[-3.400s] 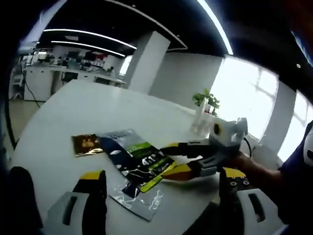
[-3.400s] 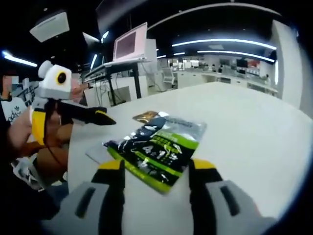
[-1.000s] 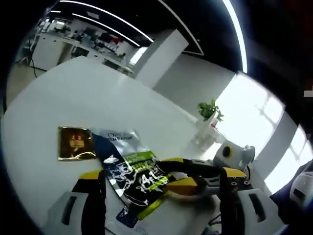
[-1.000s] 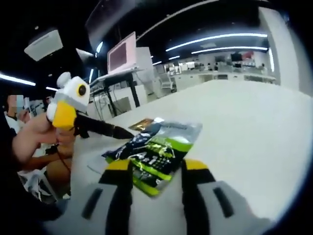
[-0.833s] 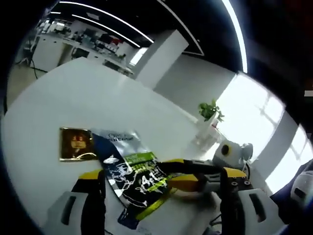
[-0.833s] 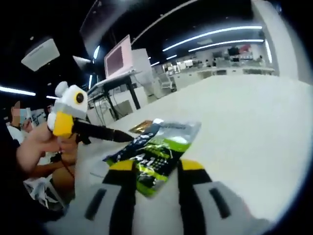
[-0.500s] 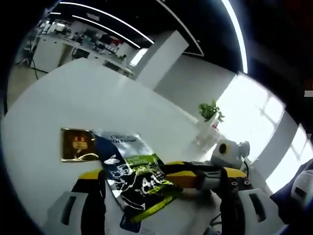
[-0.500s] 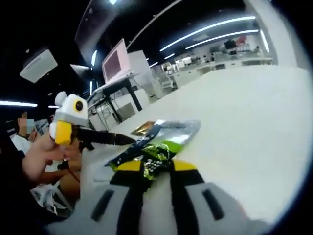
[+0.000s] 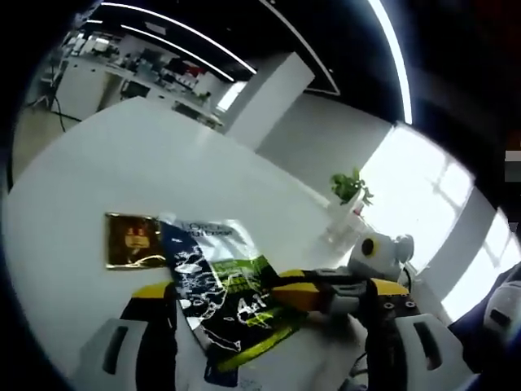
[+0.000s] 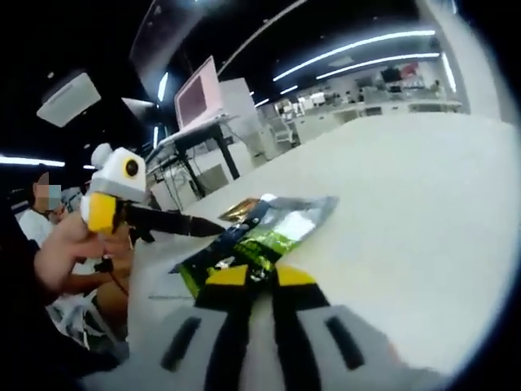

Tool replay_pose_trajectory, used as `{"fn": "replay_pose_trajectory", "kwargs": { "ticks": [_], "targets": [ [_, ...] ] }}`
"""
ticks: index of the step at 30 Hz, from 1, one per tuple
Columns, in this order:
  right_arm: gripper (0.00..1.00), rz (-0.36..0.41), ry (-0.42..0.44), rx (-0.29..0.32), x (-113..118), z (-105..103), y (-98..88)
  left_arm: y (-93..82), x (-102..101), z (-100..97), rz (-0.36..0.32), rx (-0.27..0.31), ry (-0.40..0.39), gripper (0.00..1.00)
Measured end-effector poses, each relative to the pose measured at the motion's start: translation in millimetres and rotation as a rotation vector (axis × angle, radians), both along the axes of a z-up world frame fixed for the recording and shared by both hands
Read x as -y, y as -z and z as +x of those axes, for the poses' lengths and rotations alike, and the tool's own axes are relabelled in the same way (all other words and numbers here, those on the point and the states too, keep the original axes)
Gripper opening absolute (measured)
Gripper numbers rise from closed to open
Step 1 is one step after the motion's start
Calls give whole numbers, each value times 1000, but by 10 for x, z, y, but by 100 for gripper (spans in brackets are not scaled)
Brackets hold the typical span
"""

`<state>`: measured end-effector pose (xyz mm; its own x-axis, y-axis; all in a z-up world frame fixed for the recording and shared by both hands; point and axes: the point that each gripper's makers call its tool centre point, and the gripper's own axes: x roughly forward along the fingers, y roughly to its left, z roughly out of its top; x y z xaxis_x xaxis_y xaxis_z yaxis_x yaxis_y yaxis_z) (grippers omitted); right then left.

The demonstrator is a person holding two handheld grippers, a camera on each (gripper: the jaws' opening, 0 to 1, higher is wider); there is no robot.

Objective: Arrange the skincare products in the storage area until every visible bottle or jar stands upright without overlapping.

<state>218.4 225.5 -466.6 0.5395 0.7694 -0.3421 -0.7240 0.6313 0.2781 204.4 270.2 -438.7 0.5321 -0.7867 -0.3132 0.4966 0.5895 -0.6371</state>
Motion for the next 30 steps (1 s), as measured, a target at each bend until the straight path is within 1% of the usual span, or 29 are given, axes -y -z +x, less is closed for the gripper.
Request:
{"fn": "replay_pose_trajectory", "kwargs": {
  "ticks": [3,4,8,12,14,16,21,23,26,30],
  "targets": [
    [0,-4,-24,21,-14,-50,-14,-20,0,-8,-19,-4,11,93],
    [0,5,-32,30,-28,-49,-30,-36,-6,-12,-25,-7,8,93],
    [0,4,-27,30,-23,-34,-19,-70,0,-44,-32,-10,8,91],
    [0,23,-24,25,-32,-53,-31,-81,-30,-39,-42,-17,4,90],
    [0,36,-17,22,-20,-48,-42,-60,-62,-31,-39,-23,-4,84],
    [0,34,-19,18,-19,-34,-29,-38,-84,-29,-36,-29,-12,80],
    [0,27,-22,19,-23,-29,-19,0,-100,-42,-23,-33,-25,74],
    [0,27,-22,20,-23,-19,-17,18,-116,-44,-18,-33,-28,70],
    [0,27,-22,21,-28,-33,-14,44,-156,-38,-10,-31,-41,62],
    [0,35,-18,23,-20,-19,-25,59,-169,-33,0,-26,-53,55]
  ]
}}
